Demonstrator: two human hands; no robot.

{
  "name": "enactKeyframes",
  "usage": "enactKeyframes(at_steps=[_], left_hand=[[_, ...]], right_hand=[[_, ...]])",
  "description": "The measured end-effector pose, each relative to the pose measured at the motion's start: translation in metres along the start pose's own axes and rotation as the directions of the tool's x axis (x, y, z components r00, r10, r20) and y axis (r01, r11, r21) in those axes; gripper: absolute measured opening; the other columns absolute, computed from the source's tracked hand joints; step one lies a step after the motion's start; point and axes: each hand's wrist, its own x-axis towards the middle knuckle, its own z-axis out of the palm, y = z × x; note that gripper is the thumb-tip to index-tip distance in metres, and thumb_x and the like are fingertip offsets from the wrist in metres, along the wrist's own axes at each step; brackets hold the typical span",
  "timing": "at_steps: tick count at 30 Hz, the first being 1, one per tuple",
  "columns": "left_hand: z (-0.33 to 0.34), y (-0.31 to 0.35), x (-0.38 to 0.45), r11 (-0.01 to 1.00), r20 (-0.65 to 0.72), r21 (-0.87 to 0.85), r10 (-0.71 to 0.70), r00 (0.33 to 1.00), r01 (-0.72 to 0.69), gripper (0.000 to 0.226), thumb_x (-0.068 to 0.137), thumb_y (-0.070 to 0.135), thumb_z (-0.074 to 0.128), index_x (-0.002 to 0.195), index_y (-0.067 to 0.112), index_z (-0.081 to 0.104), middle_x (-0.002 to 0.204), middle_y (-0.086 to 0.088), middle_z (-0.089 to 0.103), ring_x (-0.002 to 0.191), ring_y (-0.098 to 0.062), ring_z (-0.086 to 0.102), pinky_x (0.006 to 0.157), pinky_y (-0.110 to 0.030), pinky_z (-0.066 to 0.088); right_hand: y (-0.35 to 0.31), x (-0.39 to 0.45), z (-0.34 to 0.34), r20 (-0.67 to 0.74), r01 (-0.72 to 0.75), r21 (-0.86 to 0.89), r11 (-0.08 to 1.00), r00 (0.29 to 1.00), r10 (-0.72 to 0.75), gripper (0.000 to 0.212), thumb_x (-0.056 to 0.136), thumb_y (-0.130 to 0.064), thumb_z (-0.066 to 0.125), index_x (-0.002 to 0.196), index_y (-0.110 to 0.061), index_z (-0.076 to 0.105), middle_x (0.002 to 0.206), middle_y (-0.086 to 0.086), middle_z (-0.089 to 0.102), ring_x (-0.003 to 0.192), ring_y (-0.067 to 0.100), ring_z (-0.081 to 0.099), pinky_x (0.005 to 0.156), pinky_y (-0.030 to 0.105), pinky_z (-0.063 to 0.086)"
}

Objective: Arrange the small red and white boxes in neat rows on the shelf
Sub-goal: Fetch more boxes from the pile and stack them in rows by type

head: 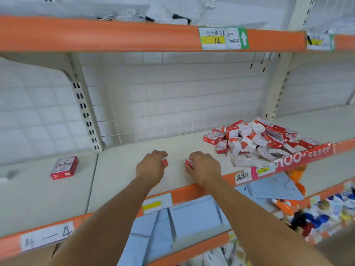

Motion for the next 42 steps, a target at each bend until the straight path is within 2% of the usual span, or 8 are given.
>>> enactKeyframes(at_steps=[8, 17, 26, 34, 38, 42], left_hand=[[-0.068, -0.111, -0.073, 0.982, -0.078, 0.071, -0.171, 0.982, 0.177, 0.04, 0.093, 0.017, 0.051, 0.132, 0.028, 0.05, 0.135, 0.005, 0.05, 0.12, -0.02, 0.049, 0.09, -0.036, 0.046], [-0.128, -0.22, -0.128, 0.953, -0.115, 0.126, -0.26, 0.959, 0.274, 0.041, 0.094, 0.018, 0.05, 0.132, 0.031, 0.049, 0.135, 0.007, 0.049, 0.12, -0.019, 0.047, 0.089, -0.035, 0.047], [-0.142, -0.265, -0.149, 0.933, -0.108, 0.136, -0.319, 0.941, 0.332, 0.051, 0.089, 0.008, 0.05, 0.134, 0.029, 0.042, 0.128, 0.006, 0.052, 0.116, -0.019, 0.047, 0.078, -0.033, 0.046], [-0.145, -0.284, -0.152, 0.926, -0.101, 0.123, -0.347, 0.932, 0.358, 0.059, 0.086, 0.005, 0.048, 0.138, 0.03, 0.035, 0.124, 0.005, 0.053, 0.113, -0.02, 0.048, 0.07, -0.03, 0.04], [-0.148, -0.294, -0.15, 0.932, -0.069, 0.138, -0.33, 0.942, 0.336, 0.06, 0.085, 0.004, 0.047, 0.137, 0.029, 0.035, 0.123, 0.003, 0.053, 0.112, -0.021, 0.049, 0.074, -0.031, 0.042], [-0.155, -0.314, -0.144, 0.944, -0.034, 0.134, -0.3, 0.953, 0.302, 0.059, 0.084, 0.004, 0.045, 0.136, 0.03, 0.036, 0.123, 0.003, 0.053, 0.112, -0.021, 0.049, 0.075, -0.03, 0.041]], right_hand=[[-0.133, -0.018, 0.022, 0.032, 0.166, 0.057, 0.985, 0.985, -0.168, 0.032, 0.092, -0.041, 0.045, 0.11, -0.016, 0.057, 0.108, 0.004, 0.057, 0.1, 0.025, 0.055, 0.066, 0.028, 0.038], [-0.257, -0.041, 0.044, 0.073, 0.241, 0.081, 0.967, 0.966, -0.246, 0.032, 0.091, -0.039, 0.047, 0.11, -0.016, 0.056, 0.111, 0.005, 0.056, 0.104, 0.027, 0.054, 0.072, 0.031, 0.041], [-0.305, -0.022, 0.053, 0.094, 0.248, 0.113, 0.962, 0.961, -0.259, 0.028, 0.09, -0.04, 0.048, 0.102, -0.017, 0.058, 0.101, 0.003, 0.057, 0.093, 0.022, 0.057, 0.062, 0.028, 0.036], [-0.324, -0.01, 0.071, 0.135, 0.261, 0.09, 0.961, 0.953, -0.271, 0.035, 0.091, -0.042, 0.047, 0.115, -0.018, 0.055, 0.11, 0.002, 0.055, 0.101, 0.022, 0.056, 0.067, 0.028, 0.039], [-0.339, -0.002, 0.074, 0.181, 0.211, 0.068, 0.975, 0.958, -0.22, 0.045, 0.088, -0.051, 0.051, 0.118, -0.018, 0.053, 0.113, 0.003, 0.054, 0.104, 0.022, 0.055, 0.069, 0.03, 0.04], [-0.355, 0.006, 0.077, 0.241, 0.155, 0.079, 0.985, 0.956, -0.169, 0.067, 0.078, -0.067, 0.057, 0.122, -0.018, 0.05, 0.116, 0.004, 0.054, 0.108, 0.023, 0.054, 0.078, 0.032, 0.044]])
